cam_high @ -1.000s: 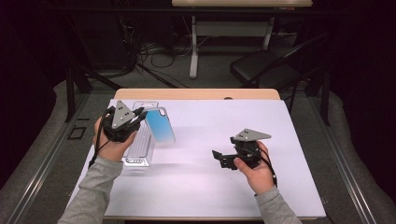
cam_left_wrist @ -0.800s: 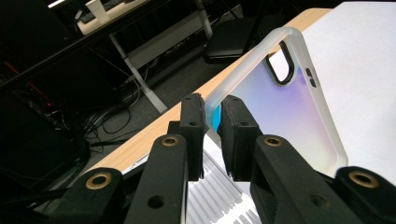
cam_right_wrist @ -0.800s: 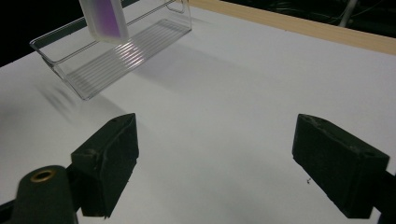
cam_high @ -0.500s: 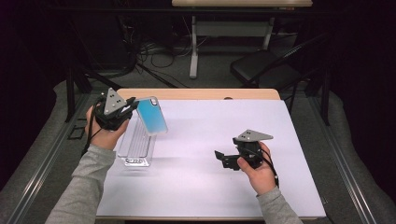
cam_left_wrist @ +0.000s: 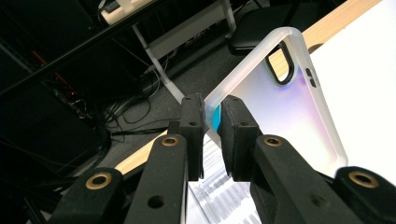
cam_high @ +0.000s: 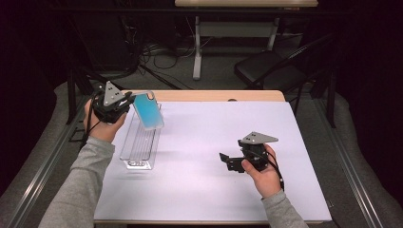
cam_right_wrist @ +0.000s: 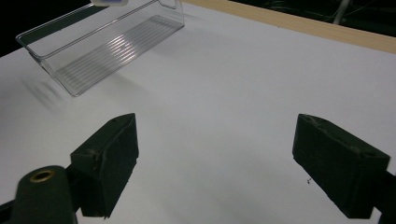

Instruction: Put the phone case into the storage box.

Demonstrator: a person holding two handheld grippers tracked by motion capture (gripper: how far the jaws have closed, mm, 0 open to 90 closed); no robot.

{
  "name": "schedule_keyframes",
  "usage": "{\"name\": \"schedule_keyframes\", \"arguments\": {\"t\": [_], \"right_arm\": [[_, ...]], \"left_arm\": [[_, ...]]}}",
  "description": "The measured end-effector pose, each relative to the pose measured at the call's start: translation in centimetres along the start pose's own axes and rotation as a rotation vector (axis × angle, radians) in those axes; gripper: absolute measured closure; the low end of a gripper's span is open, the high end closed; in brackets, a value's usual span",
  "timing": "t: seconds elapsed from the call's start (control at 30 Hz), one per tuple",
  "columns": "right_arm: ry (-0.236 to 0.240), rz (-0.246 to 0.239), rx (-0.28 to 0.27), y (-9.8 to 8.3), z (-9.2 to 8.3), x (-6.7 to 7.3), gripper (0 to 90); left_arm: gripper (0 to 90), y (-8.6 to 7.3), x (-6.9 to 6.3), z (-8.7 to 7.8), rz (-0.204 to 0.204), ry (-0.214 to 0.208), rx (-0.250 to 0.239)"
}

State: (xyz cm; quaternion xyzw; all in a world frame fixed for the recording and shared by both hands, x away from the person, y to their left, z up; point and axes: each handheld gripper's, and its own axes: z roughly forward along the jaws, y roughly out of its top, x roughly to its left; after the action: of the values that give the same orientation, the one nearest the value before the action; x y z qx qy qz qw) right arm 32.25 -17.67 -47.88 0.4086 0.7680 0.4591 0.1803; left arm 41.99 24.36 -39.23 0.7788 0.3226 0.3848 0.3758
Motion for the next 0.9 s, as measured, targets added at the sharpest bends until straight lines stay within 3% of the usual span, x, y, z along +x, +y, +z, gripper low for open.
{"name": "schedule_keyframes", "arguments": {"t": [0.5, 0.9], "right_arm": [[-0.009, 0.000, 0.007, -0.2, 0.2, -0.1, 14.1], [-0.016, 0.008, 0.012, -0.4, 0.3, -0.3, 14.2]], "left_arm": [[80.0, -0.1, 2.1, 1.6, 0.020, 0.039, -0.001], [80.0, -0.8, 2.5, 3.2, 0.084, 0.058, -0.010]]}}
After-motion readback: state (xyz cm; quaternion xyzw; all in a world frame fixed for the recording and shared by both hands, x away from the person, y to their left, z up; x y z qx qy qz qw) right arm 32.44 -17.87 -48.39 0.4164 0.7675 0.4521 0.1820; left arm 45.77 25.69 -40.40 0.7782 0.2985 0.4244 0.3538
